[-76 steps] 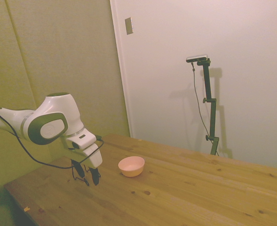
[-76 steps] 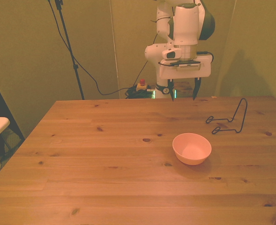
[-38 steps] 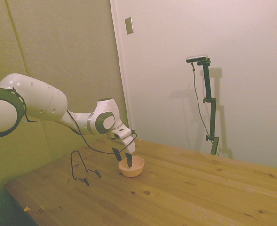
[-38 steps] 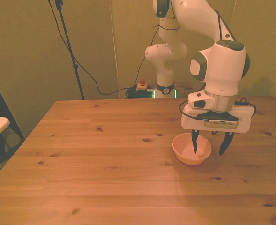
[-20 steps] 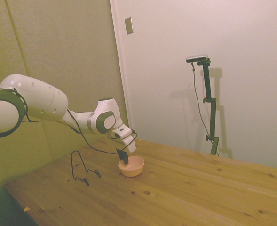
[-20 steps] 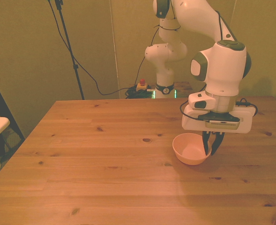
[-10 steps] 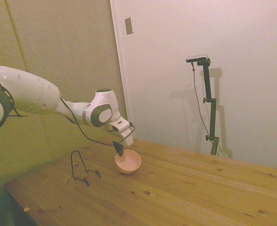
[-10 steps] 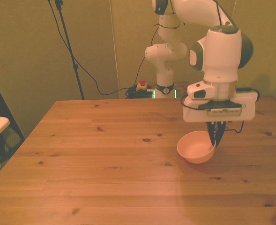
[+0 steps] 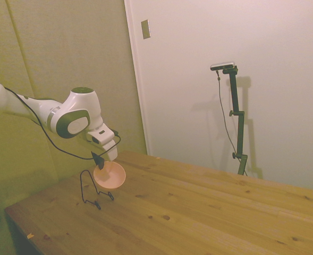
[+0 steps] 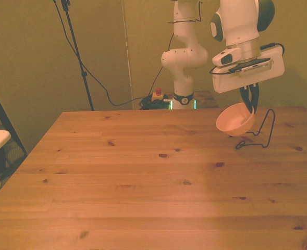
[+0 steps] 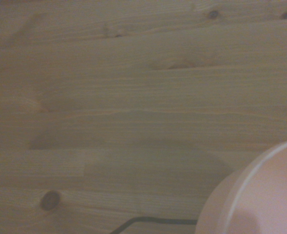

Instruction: Load the bowl

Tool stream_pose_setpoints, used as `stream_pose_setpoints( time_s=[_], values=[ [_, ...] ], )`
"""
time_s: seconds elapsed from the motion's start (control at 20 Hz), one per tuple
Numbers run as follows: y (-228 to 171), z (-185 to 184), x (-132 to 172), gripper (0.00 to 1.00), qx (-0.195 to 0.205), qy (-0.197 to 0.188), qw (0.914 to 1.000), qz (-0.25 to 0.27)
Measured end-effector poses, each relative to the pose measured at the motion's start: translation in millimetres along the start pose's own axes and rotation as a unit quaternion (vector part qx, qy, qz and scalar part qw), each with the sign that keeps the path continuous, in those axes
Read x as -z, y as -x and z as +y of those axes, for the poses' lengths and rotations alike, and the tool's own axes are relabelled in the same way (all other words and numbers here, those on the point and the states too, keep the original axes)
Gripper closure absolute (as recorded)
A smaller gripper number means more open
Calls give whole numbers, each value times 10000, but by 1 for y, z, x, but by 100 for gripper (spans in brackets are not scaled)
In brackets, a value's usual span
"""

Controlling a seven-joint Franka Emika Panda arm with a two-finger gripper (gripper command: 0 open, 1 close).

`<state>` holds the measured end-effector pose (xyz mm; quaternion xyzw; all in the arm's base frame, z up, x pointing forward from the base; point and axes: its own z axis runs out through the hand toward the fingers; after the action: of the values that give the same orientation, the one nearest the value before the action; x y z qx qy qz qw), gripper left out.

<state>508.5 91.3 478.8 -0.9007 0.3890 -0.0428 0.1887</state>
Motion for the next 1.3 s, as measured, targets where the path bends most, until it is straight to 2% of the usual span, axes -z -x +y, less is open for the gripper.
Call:
stream_pose_setpoints(
  time_s=[0.25, 0.45, 0.8, 1.3],
  values=[
    [-8, 34, 18, 100, -110, -633, 9970, -421],
    [4, 36, 14, 100, -225, -1154, 9885, -956],
    [4, 33, -2, 100, -169, -1396, 9826, -1210],
    [3, 52, -27, 100, 26, -1633, 9715, -1715]
  ],
)
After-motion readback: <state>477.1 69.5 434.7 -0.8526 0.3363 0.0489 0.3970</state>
